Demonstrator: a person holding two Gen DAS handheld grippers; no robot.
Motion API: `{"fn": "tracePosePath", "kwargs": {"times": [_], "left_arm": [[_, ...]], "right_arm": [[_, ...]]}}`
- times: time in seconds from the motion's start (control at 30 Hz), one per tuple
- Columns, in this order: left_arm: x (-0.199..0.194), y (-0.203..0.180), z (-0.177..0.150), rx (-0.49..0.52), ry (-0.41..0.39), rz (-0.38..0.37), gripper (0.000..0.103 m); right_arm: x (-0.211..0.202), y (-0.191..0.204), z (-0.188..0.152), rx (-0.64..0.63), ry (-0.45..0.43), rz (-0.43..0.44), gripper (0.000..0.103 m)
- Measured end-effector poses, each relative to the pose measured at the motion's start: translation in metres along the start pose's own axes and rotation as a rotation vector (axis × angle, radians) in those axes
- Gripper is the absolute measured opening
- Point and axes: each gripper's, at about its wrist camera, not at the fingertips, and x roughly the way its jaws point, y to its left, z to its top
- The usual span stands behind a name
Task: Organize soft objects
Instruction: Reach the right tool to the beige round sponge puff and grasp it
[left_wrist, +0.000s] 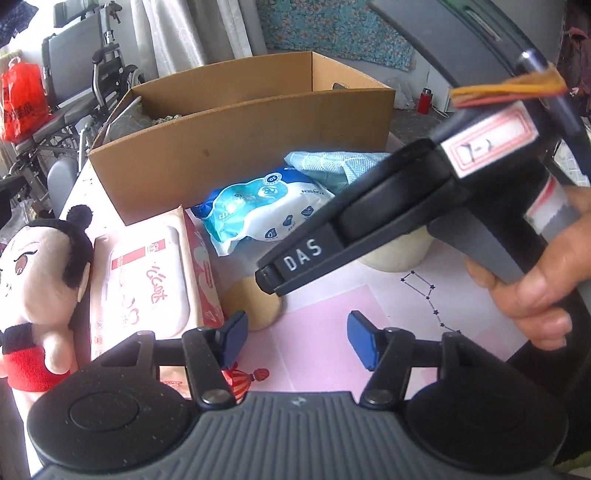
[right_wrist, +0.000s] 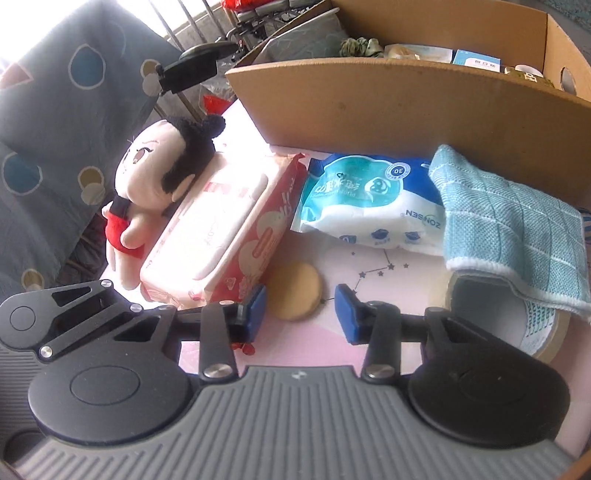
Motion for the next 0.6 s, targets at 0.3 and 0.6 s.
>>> {"fn": "tracePosePath", "kwargs": {"times": [0.3,0.6], "left_arm": [[0.018,0.007,-0.010,0.000,0.018,0.008,0.040],[0.019,0.005,-0.017,0.024,0.022,0.024,0.042]], "right_arm": [[0.050,0.014,0.023,-0.136,0.086,-0.104,0.035],[0.069,0.023,0.025,-0.229,0.133,-0.072,0.016]]}}
